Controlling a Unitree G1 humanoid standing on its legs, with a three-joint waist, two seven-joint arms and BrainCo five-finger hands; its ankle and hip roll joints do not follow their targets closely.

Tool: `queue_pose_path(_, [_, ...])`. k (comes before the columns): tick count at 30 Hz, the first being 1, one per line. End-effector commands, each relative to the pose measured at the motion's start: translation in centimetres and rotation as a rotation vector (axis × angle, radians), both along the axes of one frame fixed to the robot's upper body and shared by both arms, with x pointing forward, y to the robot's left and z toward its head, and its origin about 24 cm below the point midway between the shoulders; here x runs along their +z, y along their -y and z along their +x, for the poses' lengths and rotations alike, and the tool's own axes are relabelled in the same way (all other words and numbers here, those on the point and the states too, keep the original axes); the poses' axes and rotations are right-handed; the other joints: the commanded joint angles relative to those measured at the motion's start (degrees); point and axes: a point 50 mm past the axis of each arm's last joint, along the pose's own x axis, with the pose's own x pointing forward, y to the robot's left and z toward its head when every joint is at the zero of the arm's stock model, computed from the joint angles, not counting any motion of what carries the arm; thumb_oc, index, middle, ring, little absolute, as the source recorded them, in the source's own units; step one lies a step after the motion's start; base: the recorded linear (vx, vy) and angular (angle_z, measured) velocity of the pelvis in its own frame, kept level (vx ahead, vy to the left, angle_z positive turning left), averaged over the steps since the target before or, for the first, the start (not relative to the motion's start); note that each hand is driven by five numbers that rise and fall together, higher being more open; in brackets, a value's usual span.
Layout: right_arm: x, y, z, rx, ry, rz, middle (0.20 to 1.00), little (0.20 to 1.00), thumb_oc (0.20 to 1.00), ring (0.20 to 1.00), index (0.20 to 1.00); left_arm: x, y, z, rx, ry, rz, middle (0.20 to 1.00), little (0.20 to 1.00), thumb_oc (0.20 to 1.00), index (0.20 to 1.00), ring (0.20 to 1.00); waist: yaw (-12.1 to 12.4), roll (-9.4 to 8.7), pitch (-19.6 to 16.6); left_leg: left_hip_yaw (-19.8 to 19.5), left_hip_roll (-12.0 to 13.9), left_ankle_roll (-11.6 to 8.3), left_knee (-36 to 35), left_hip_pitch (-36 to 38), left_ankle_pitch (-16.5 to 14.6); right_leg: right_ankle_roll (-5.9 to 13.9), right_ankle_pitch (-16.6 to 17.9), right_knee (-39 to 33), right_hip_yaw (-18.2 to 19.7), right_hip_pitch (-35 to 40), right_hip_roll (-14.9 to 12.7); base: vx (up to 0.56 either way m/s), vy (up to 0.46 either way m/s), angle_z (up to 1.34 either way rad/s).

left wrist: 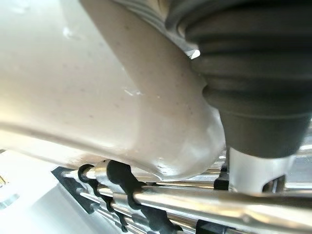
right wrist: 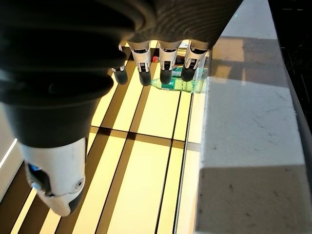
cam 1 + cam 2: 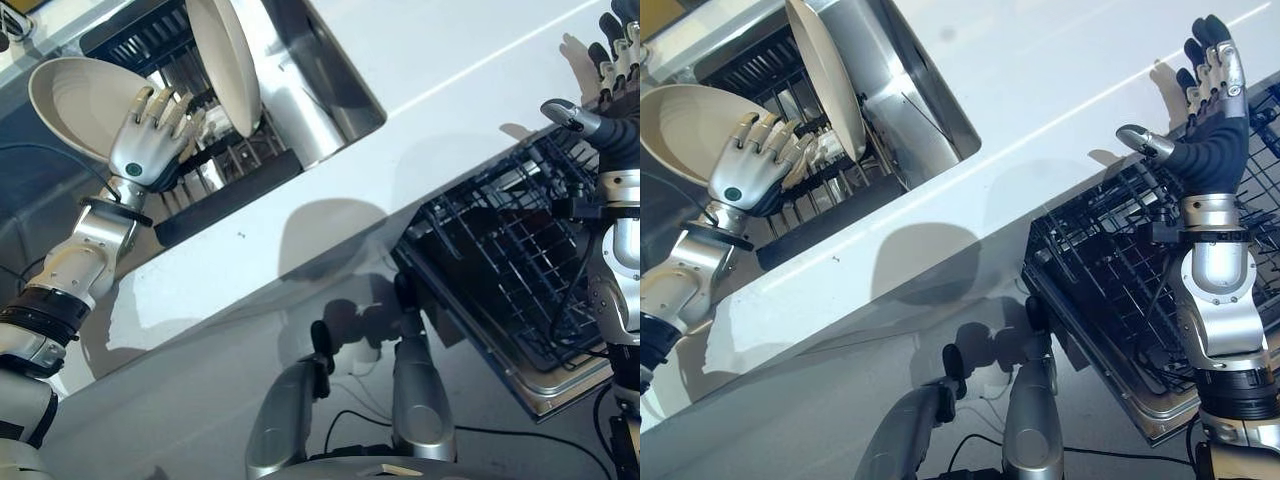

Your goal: Pick up plates and place into dishwasher.

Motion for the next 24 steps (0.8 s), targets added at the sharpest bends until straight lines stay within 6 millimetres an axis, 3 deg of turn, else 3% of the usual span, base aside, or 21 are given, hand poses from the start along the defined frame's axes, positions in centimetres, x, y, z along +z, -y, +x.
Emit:
queue_pose_path(1, [-4.7,2.5,0.8,-0.082,-0.278,0.016,1.0,1.0,1.0,1.0,1.0,-0.7,-3.1,-1.0,0.151,0.034,-0.09,1.0,1.0,1.0,1.0,1.0,1.66,3.0,2.68,-0.73,-1.39,-0.69,-1.83,-1.51,3.59,-1.41,-2.34,8.83,-0.42,-0.15,0.01,0.0,0.032,0.15])
queue_pose_path(12, [-4.6,3.1,-0.1,-0.093,-0.306,-0.001,1.0,1.0,1.0,1.0,1.0,-2.0,-3.6,-2.0,0.305,-0.001,-0.143,1.0,1.0,1.0,1.0,1.0,2.58,4.12,2.35,-1.64,-2.07,-0.78,-1.02,-1.05,3.56,-1.38,-3.09,10.85,-1.28,-0.24,-0.56,0.0,0.025,0.08])
queue_pose_path(24, [-3.6,1.5,1.4,-0.09,-0.294,-0.027,1.0,1.0,1.0,1.0,1.0,-4.9,-5.0,0.0,0.582,-0.133,-0.203,1.0,1.0,1.0,1.0,1.0,0.7,2.97,3.36,-1.22,-1.84,-1.15,-0.31,-2.65,4.42,-1.57,-2.05,12.03,0.0,-2.93,0.68,0.0,0.014,-0.01])
